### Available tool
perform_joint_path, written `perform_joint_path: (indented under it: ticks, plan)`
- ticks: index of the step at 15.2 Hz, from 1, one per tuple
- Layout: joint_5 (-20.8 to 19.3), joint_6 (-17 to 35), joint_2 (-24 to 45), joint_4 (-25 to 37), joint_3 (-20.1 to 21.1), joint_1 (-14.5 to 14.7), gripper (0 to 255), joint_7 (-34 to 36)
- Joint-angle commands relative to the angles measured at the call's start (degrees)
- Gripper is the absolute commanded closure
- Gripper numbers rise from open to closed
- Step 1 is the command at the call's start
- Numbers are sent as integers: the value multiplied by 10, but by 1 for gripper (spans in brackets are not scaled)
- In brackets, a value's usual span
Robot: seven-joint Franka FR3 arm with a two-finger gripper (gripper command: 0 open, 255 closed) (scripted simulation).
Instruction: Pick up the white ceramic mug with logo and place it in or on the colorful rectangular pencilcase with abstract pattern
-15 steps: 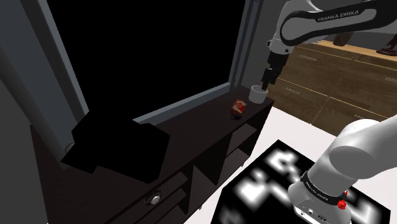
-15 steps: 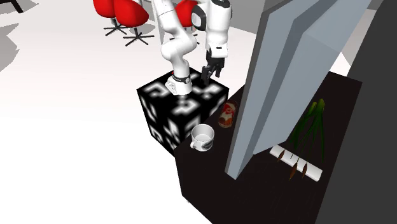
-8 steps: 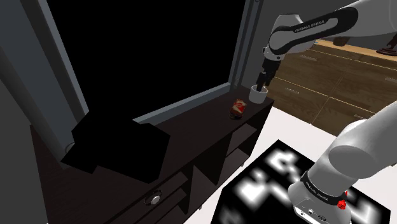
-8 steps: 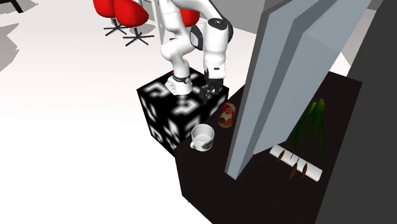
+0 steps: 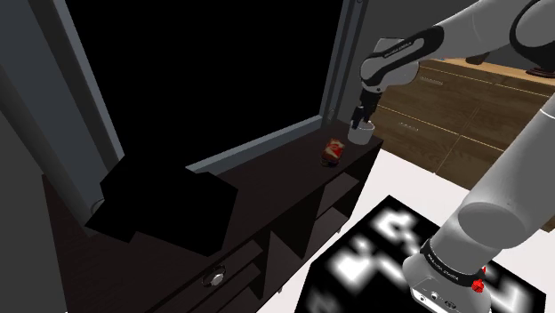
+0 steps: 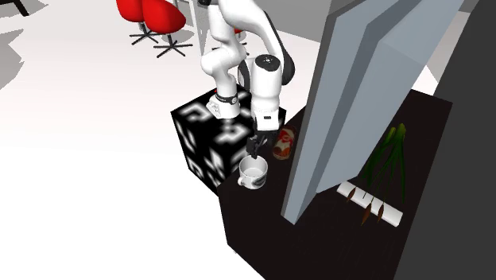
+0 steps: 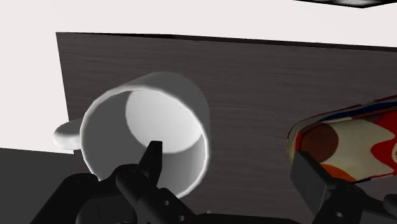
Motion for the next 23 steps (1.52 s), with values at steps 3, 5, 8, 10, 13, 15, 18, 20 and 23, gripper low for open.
perform_joint_path:
  ticks: [3,5,8,10,13,15,18,20,23]
  plan:
    - [23,26,40,15,-4,-6,0,-21]
    - [29,40,51,10,-3,-7,0,-25]
    - [38,61,67,4,-2,-8,0,-32]
    - [40,65,70,3,-2,-9,0,-33]
    - [40,65,70,3,-2,-9,0,-33]
    - [40,65,70,3,-2,-9,0,-33]
    - [40,65,70,3,-2,-9,255,-33]
    - [40,65,70,3,-2,-9,255,-33]
    - [40,65,70,3,-2,-9,255,-33]
